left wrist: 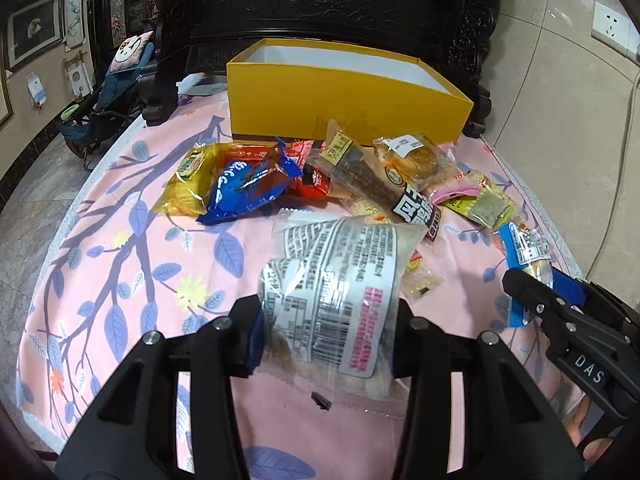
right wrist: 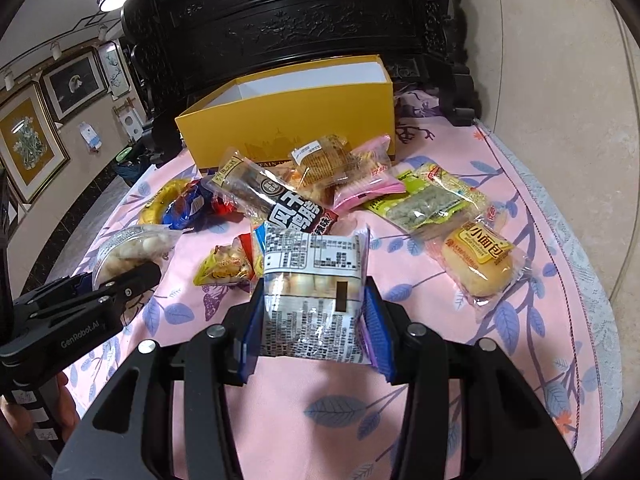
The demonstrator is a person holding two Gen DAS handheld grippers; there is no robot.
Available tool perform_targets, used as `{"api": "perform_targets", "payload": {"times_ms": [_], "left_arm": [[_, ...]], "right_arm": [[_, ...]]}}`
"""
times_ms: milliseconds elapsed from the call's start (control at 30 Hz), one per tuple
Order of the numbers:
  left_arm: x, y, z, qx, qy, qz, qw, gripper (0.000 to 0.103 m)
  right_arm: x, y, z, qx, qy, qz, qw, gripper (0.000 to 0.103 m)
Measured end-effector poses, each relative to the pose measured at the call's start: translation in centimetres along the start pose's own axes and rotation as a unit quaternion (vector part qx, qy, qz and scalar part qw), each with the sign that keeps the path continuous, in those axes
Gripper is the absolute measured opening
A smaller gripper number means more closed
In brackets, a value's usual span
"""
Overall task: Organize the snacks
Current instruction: 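Lower both bags into the yellow box and open both tools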
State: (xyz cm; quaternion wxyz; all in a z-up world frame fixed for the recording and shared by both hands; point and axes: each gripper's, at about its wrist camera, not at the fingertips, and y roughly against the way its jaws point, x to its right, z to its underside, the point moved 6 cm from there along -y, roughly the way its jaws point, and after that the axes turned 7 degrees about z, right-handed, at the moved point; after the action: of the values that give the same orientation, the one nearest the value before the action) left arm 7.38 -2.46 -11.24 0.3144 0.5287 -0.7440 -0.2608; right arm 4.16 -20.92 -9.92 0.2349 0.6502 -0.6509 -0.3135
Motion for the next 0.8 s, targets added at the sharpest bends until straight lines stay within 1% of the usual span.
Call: {"api": "perform_targets", "payload": {"times_ms": [200,300,367,400,467,500,567,667,767,800], "left_arm": [[-0.3,0.0,-2.4,0.006,-0.002,-0.004,1.0000,0.045],[-0.6,0.1,-4.9,0.013,-0.008,-0.008,0.9998,0.045],[-0.7,0.0,-6.8,0.019,-0.014,-0.014,0.9996,0.045],[-0.8,-0.1,-7.9,0.023,-0.016,-0.016,0.9995,0.045],[-0.9,-0.3,-9.9,0.033,-0.019,-0.022,0.9990,0.045],[-1.0,-0.4,-11.0,0.038,-0.021,-0.026,0.9987,0.045],[-1.1,-0.6,-13.0,0.046,-0.022,-0.030,0.9983,0.045],[-1.3,-1.3,-16.1,0.056,-0.021,-0.036,0.9975,0.045],[-1.7,-2.9,-19.4,0.060,-0.017,-0.042,0.9972,0.045],[-1.9,-3.4,-20.4,0.060,-0.012,-0.042,0.9972,0.045]], "right_arm": [[-0.5,-0.2,-2.2,0.004,0.014,-0.011,1.000,0.047],[-0.7,-0.4,-3.9,0.006,0.019,-0.019,1.000,0.047],[-1.1,-0.7,-5.3,0.003,0.022,-0.032,0.999,0.047],[-1.4,-0.8,-6.4,0.002,0.024,-0.040,0.999,0.047],[-1.8,-0.9,-8.1,0.009,0.031,-0.040,0.999,0.047],[-2.3,-0.9,-9.5,0.018,0.039,-0.037,0.998,0.047],[-2.8,-1.1,-11.1,0.027,0.047,-0.035,0.998,0.047],[-3.7,-1.7,-14.6,0.050,0.060,-0.018,0.997,0.047],[-4.0,-3.1,-17.5,0.054,0.053,-0.012,0.997,0.047],[-4.1,-3.9,-19.0,0.055,0.047,-0.011,0.997,0.047]]}}
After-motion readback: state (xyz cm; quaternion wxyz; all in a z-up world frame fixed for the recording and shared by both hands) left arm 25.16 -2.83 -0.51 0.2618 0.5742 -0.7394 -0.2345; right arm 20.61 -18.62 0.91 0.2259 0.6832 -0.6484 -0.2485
